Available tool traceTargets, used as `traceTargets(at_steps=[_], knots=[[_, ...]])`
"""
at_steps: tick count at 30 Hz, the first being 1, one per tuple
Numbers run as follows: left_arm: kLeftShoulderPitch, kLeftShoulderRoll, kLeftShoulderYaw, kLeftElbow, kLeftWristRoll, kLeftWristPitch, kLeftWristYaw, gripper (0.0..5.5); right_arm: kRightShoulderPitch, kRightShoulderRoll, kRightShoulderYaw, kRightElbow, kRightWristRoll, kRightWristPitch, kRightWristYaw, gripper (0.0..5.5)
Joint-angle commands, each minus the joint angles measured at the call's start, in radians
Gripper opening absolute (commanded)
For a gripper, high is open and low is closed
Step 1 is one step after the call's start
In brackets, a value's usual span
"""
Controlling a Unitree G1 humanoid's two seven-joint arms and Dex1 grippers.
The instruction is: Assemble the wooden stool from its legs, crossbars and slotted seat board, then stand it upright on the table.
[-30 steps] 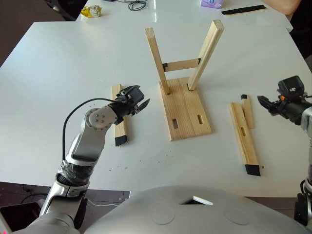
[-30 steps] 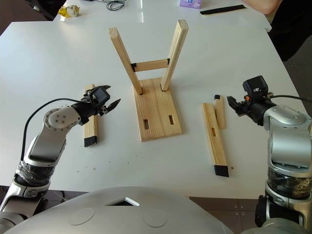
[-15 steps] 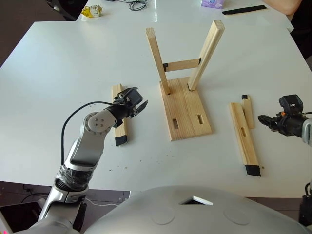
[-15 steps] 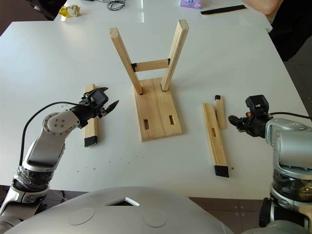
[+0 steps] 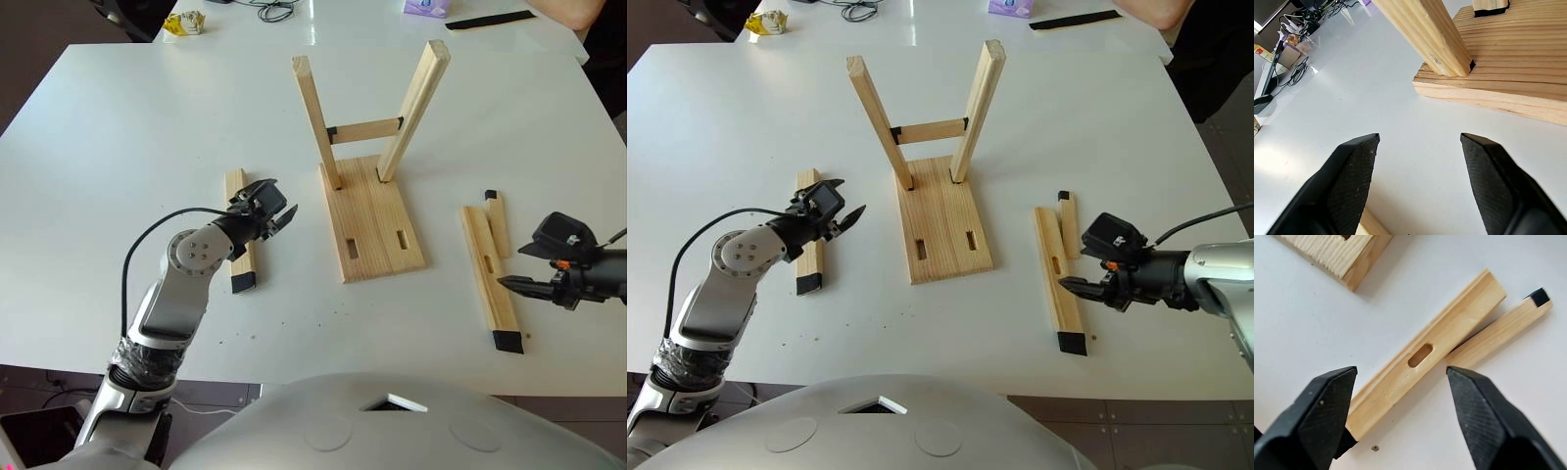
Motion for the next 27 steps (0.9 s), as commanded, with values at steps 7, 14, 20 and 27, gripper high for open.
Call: traceTargets(at_steps=[7,14,20,27], knots=[[-0.024,0.018,-0.017,0.007,-0.007,0.005,-0.017,3.08,-0.016,0.082,0.17,0.013,-0.01,-0.036,-0.151,3.4],[-0.049,0.025,-0.028,0.023,-0.013,-0.003,-0.037,3.08,-0.06,0.158,0.252,0.078,-0.05,-0.035,-0.291,3.4],[-0.06,0.022,-0.039,0.029,-0.015,-0.002,-0.04,3.08,-0.174,0.223,0.35,0.146,-0.081,-0.054,-0.366,3.4],[-0.108,0.013,-0.071,0.051,-0.02,-0.008,-0.051,3.08,-0.291,0.321,0.41,0.199,-0.09,-0.03,-0.433,3.4]])
